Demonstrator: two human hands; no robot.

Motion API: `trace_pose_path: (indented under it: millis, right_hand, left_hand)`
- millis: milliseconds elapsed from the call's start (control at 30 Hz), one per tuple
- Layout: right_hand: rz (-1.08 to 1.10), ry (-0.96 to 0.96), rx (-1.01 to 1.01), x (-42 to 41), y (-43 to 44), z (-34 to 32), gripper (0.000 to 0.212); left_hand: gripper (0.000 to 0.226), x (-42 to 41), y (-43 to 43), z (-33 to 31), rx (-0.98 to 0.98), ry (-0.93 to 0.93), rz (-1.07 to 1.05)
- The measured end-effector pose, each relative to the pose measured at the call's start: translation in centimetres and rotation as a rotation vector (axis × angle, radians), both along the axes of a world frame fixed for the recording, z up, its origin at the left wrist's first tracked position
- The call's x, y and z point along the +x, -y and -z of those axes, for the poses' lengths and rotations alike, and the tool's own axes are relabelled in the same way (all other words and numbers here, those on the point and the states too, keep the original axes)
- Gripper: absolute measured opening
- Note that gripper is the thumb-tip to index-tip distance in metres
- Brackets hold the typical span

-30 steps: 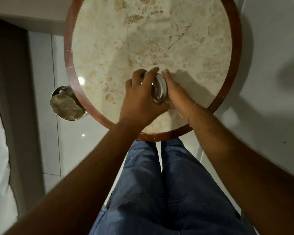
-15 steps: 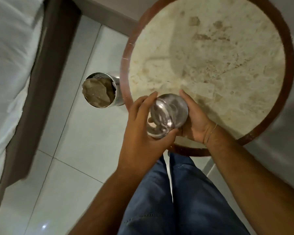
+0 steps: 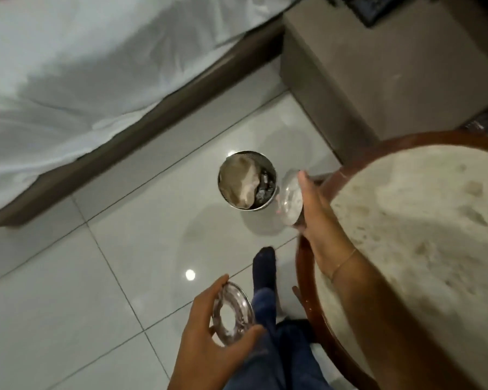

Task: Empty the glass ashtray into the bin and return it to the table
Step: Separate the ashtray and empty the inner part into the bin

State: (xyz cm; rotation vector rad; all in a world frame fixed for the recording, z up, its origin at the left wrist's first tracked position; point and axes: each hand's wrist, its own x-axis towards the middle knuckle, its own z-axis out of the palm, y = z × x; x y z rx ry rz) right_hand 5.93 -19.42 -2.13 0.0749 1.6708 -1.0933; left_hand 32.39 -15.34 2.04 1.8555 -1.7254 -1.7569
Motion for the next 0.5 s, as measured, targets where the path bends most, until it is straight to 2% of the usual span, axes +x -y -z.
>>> trace_pose_path:
  millis: [67,167,233,267,367,433,500]
  right_hand:
    - [-0.060,-0.263,-0.081,1.1,2.9,-0.1,0.046]
    - [-0.074,-0.646,-0.222,2.1,6.1,1.1,0.061]
    - [-0.207,-0.807,-0.236,3.5,8.5,3.9,0.073]
    - [-0.299,-0.831,-0.186,4.0,9.5,5.6,0.078]
    - [-0.568,-0.715,0.069,5.4,11.7,10.2,0.092]
    - [-0.593,-0.750,0.117,5.2,12.5,11.8,0.093]
    - [-0.585,-0.839,0.082,4.7,13.0,11.5,0.091]
  left_hand:
    - [0.095,1.5,1.0,0.5,0.012,0.008,-0.066]
    - [0.093,2.5,1.7,1.1,0.019,0.002,-0.165]
    - [0.091,3.0,2.2,1.4,0.033,0.000,-0.235]
    - [0.091,3.1,2.3,1.5,0.036,-0.002,-0.263]
    - [0.091,4.0,2.2,1.7,0.031,-0.004,-0.294]
    - [0.090,5.1,1.9,1.8,0.023,-0.013,-0.315]
    - [0.088,6.3,1.8,1.6,0.042,-0.021,-0.310]
